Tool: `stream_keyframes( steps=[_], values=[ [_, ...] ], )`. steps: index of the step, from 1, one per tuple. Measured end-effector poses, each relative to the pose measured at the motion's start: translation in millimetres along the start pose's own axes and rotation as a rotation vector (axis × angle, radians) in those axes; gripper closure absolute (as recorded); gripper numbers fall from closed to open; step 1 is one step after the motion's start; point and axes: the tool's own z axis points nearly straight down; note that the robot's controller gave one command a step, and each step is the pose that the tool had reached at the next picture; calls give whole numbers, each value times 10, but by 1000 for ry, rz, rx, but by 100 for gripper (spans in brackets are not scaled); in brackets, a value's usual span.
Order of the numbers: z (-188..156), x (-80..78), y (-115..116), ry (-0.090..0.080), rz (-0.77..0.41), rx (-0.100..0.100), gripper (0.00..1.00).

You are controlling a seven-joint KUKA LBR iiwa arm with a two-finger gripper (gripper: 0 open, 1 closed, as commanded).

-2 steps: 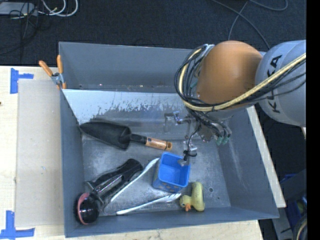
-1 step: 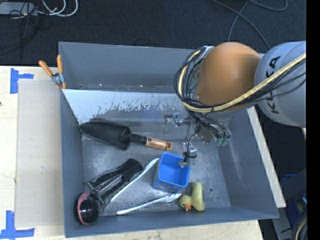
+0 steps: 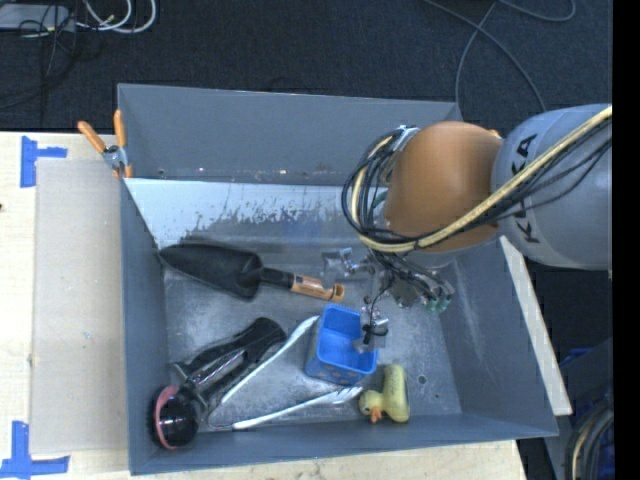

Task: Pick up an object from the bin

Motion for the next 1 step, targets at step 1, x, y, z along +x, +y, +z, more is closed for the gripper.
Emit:
stream_keyframes(
  steps=[1],
  values=[
    [187, 97, 37, 5, 7, -1, 0]
  ],
)
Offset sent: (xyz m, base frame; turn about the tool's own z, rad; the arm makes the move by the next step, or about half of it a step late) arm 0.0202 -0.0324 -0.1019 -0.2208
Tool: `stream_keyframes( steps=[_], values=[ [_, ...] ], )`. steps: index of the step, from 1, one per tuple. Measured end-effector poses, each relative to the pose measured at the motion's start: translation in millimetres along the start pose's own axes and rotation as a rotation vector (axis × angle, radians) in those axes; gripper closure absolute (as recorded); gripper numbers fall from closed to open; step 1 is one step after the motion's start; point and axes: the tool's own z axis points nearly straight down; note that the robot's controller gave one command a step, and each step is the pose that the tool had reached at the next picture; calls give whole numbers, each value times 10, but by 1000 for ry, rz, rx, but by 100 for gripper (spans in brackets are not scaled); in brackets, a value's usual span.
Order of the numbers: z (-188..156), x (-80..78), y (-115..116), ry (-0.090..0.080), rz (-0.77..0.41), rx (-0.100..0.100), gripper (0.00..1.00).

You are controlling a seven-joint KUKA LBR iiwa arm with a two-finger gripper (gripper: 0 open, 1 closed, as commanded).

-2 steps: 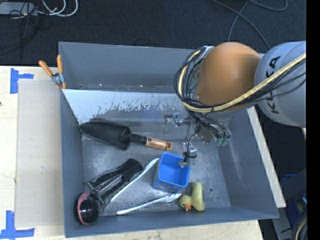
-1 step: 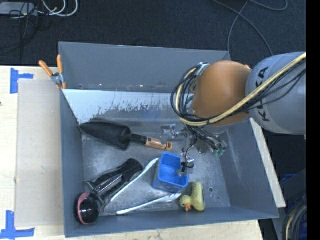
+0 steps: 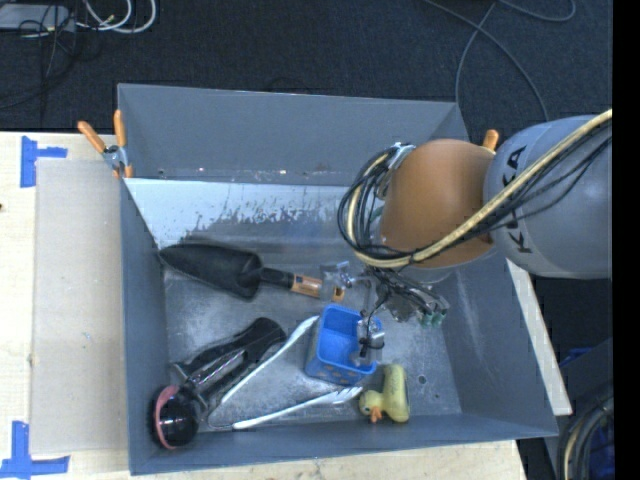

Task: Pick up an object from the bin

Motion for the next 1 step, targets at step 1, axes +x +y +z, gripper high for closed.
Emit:
stream_keyframes(
  steps=[1],
  values=[
    [510, -120, -235, -5, -139, 1, 0]
  ],
)
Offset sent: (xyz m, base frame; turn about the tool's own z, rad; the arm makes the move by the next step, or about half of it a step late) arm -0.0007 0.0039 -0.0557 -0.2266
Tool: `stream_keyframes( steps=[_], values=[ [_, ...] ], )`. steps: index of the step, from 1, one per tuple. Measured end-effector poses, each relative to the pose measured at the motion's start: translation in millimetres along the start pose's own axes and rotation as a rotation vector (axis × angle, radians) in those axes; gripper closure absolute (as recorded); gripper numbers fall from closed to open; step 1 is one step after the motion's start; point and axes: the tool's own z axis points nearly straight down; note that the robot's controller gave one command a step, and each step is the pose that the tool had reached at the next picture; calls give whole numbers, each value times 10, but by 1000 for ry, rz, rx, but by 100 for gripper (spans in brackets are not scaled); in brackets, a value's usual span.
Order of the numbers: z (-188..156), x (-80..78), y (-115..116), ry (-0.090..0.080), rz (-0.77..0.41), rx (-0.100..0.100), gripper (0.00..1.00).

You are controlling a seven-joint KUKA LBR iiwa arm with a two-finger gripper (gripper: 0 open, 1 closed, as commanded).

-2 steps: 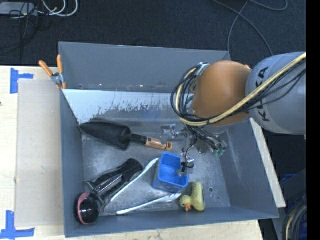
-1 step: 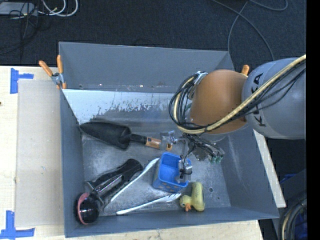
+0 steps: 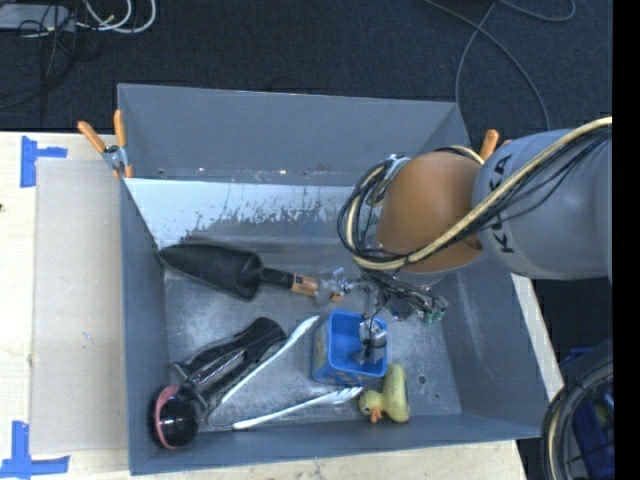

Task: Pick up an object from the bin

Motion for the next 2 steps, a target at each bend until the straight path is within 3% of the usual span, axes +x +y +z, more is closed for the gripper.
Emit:
stream_keyframes(
  steps=[1, 2],
  values=[
    [46, 75, 298, -1, -86, -2, 100],
    [45, 76, 297, -1, -86, -2, 100]
  ],
)
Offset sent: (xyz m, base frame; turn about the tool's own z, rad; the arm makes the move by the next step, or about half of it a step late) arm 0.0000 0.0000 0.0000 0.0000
